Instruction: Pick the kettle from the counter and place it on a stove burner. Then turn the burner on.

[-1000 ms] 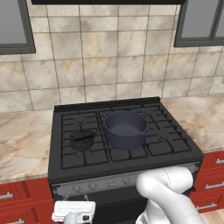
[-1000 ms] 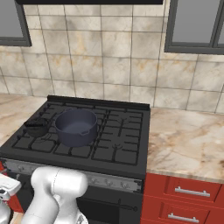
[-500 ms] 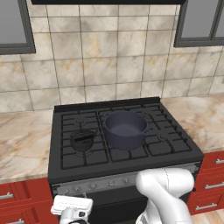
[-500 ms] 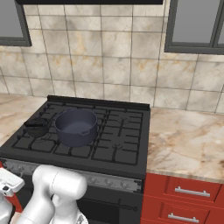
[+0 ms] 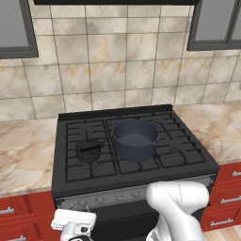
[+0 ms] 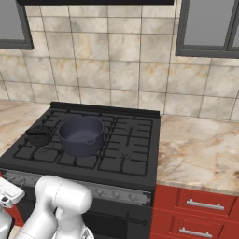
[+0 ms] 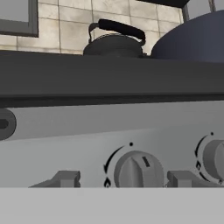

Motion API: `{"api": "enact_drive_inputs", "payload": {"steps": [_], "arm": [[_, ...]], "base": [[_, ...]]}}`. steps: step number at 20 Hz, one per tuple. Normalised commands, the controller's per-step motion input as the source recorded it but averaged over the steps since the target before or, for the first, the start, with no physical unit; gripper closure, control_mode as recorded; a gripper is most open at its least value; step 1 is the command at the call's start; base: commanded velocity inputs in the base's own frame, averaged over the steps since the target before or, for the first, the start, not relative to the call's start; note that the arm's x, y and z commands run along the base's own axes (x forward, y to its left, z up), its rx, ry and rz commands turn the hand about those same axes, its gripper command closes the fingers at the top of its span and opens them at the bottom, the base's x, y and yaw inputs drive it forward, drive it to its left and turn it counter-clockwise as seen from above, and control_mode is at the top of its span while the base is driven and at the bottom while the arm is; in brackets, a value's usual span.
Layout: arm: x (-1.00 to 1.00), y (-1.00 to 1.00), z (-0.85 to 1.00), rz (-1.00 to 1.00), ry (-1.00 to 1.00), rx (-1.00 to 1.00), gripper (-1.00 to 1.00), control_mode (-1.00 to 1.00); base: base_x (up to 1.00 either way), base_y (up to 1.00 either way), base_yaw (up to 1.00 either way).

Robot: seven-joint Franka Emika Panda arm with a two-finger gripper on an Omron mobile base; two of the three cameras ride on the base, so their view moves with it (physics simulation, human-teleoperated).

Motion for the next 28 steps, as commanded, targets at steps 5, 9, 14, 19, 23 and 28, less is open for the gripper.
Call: {"api": "enact_drive_inputs", "payload": {"steps": [5,9,14,19,23,28], "arm": [[0.05,-0.17,-0.07,0.0,0.0,0.0,-1.0,-1.0],[0.0,-0.37,-0.02,0.0,0.0,0.0,-1.0,-1.0],[0.0,-0.43,0.0,0.0,0.0,0.0,-1.0,-1.0],[0.0,-0.29,0.0,0.0,-0.02,0.0,-1.0,-1.0],[0.01,-0.02,0.0,0.02,-0.02,0.0,-1.0,-1.0],[0.11,0.0,0.0,0.01,0.0,0.0,1.0,-1.0]], "base": [[0.0,0.0,0.0],[0.0,0.0,0.0],[0.0,0.0,0.0],[0.0,0.0,0.0],[0.0,0.0,0.0],[0.0,0.0,0.0]]}}
